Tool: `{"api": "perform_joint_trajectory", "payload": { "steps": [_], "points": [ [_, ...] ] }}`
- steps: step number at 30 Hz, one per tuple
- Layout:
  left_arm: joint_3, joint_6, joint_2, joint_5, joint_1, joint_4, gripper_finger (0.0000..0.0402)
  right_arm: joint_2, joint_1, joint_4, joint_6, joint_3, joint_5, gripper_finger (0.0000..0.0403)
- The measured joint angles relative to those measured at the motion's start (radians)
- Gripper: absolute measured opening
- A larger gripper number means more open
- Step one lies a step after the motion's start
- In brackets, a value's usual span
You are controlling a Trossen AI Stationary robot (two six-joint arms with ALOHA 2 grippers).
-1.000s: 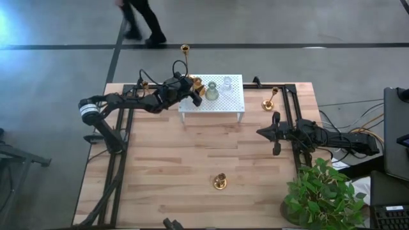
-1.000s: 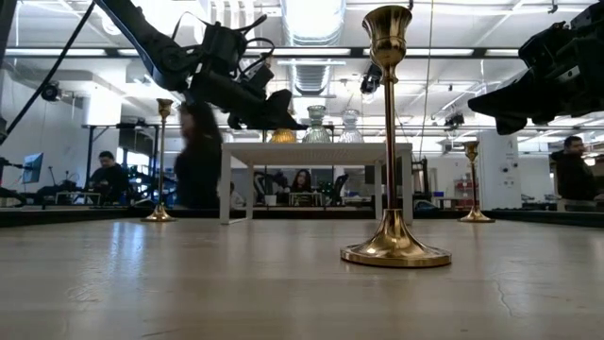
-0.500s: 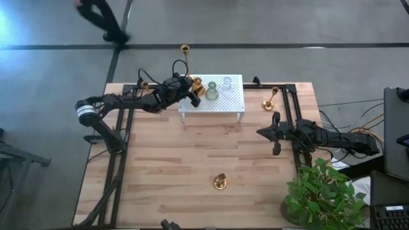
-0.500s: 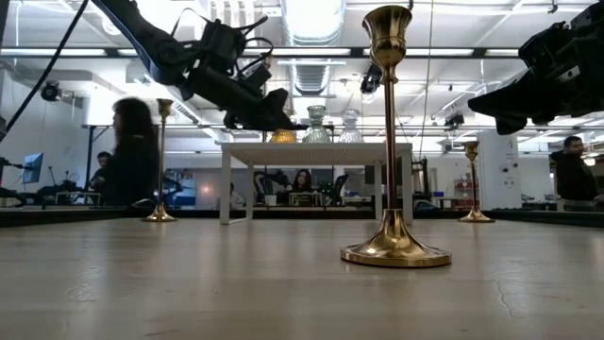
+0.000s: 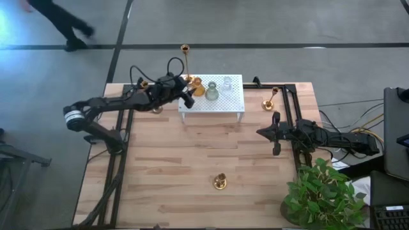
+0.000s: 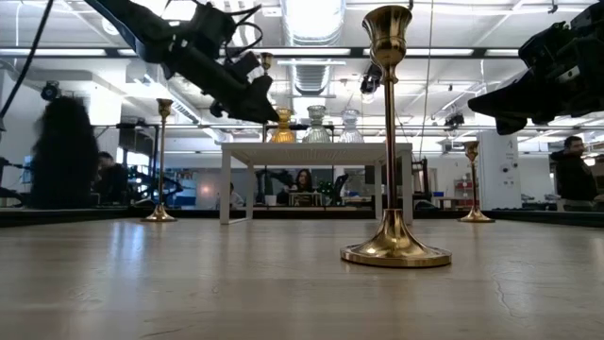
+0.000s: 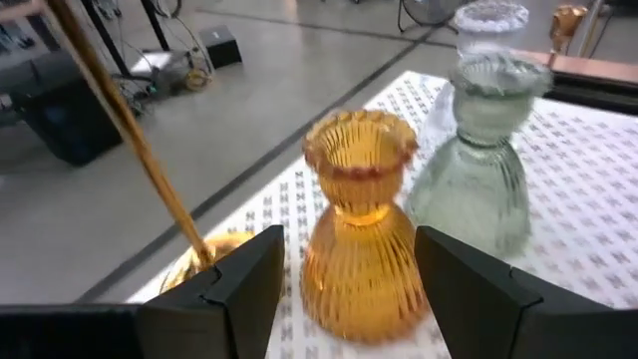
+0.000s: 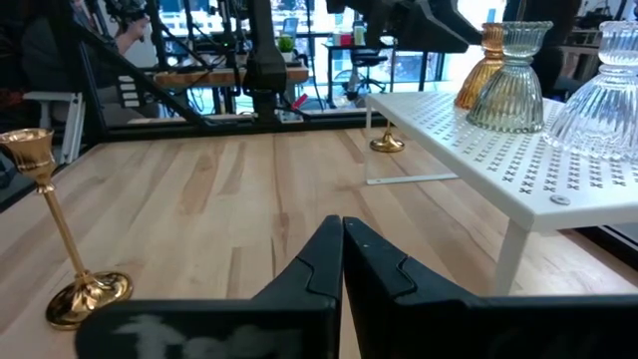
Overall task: Pick & Place candle stick holders
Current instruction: Put the yellow candle holder on the shelf
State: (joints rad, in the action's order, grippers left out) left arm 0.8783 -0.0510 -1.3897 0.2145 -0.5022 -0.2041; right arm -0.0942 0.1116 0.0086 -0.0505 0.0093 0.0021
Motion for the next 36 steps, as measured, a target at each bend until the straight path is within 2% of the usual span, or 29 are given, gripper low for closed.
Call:
{"api": "perform_joint_trajectory", "payload": {
  "steps": [6, 12, 16, 19, 23, 28, 32, 36],
  "points": [
    [0.000, 0.057, 0.100, -0.116, 0.000, 0.204, 0.0232, 0.000, 0.000, 0.000, 0.001, 0.000, 0.000, 0.0008],
    [-0.006, 0.090, 0.229, -0.344, 0.009, 0.415, 0.0232, 0.000, 0.000, 0.000, 0.001, 0.000, 0.000, 0.0008],
    [-0.045, 0.104, 0.309, -0.550, 0.051, 0.425, 0.0232, 0.000, 0.000, 0.000, 0.001, 0.000, 0.000, 0.0009],
    [-0.079, 0.094, 0.345, -0.626, 0.149, 0.400, 0.0230, 0.000, 0.000, 0.000, 0.001, 0.000, 0.000, 0.0008],
    [-0.127, 0.011, 0.342, -0.581, 0.383, 0.361, 0.0225, 0.000, 0.000, 0.000, 0.001, 0.000, 0.000, 0.0009],
    [-0.203, -0.046, 0.284, -0.348, 0.655, 0.162, 0.0222, 0.000, 0.000, 0.000, 0.001, 0.000, 0.000, 0.0009],
    [-0.238, -0.028, 0.227, -0.301, 0.751, -0.014, 0.0222, 0.000, 0.000, 0.000, 0.001, 0.000, 0.000, 0.0009],
    [-0.238, 0.033, 0.159, -0.319, 0.758, -0.040, 0.0222, 0.001, 0.000, 0.000, 0.001, 0.000, 0.000, 0.0008]
  ]
}}
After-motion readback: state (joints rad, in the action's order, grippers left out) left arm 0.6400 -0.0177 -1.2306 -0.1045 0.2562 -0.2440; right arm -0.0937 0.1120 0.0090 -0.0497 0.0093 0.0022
